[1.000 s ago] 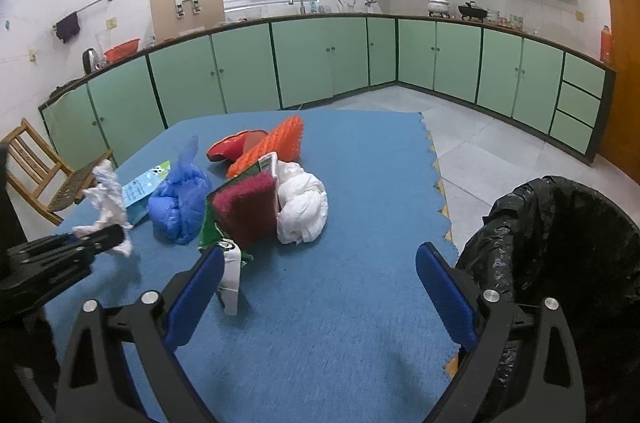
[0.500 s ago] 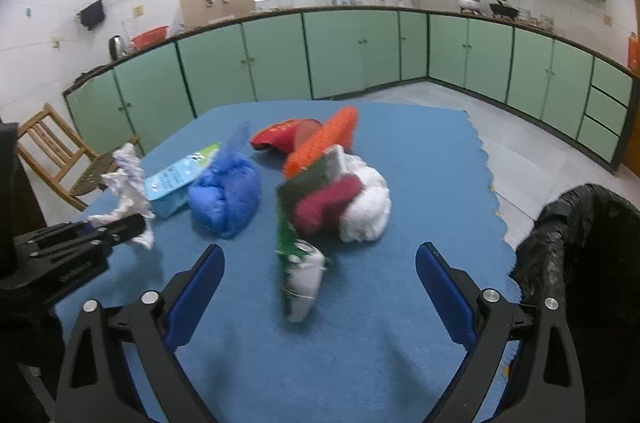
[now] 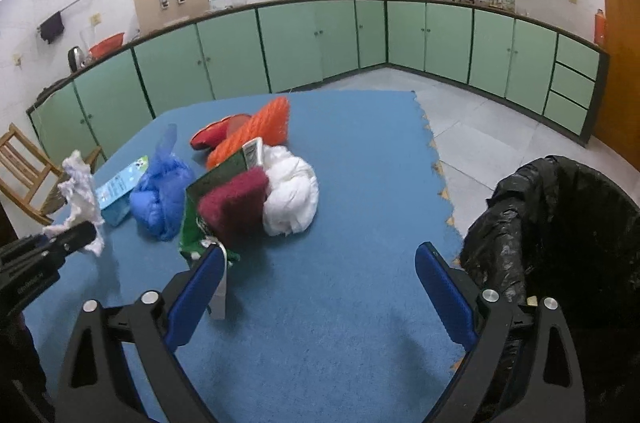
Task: Collect trash
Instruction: 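Grasp the crumpled white tissue with the left tool and lift it, then grasp the maroon scrub pad with the right tool while the left tool holds the tissue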
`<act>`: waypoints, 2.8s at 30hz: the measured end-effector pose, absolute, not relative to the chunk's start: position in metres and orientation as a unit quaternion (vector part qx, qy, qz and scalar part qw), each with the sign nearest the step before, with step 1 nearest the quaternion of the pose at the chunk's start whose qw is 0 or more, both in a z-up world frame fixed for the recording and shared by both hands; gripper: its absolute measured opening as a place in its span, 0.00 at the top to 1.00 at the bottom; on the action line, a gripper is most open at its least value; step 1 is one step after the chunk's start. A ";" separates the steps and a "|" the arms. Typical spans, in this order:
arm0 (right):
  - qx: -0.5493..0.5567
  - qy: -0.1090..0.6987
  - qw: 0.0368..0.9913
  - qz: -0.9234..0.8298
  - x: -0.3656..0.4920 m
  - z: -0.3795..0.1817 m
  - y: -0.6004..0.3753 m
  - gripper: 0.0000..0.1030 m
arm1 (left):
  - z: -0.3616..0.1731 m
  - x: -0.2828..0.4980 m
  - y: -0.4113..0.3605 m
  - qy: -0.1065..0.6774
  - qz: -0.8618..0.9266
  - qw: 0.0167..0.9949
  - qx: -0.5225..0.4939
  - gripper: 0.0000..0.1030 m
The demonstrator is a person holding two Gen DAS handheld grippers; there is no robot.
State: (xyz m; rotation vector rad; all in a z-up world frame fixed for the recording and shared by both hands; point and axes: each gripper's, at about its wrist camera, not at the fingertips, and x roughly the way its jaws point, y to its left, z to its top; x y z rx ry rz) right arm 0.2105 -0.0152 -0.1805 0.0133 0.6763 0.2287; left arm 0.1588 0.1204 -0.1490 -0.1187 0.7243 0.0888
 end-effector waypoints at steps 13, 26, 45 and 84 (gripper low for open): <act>0.002 0.329 0.932 0.153 0.207 -0.179 -0.002 0.09 | -0.147 0.161 0.129 0.355 0.055 0.931 -0.060 0.83; 0.022 0.343 0.932 0.111 0.216 -0.185 -0.020 0.09 | -0.150 0.161 0.129 0.355 0.048 0.932 -0.060 0.82; -0.005 0.404 0.900 0.166 0.242 -0.208 0.000 0.09 | -0.162 0.167 0.136 0.380 0.048 0.922 -0.054 0.82; -0.008 0.407 0.881 0.239 0.227 -0.199 -0.002 0.79 | -0.160 0.168 0.127 0.384 0.037 0.922 -0.044 0.82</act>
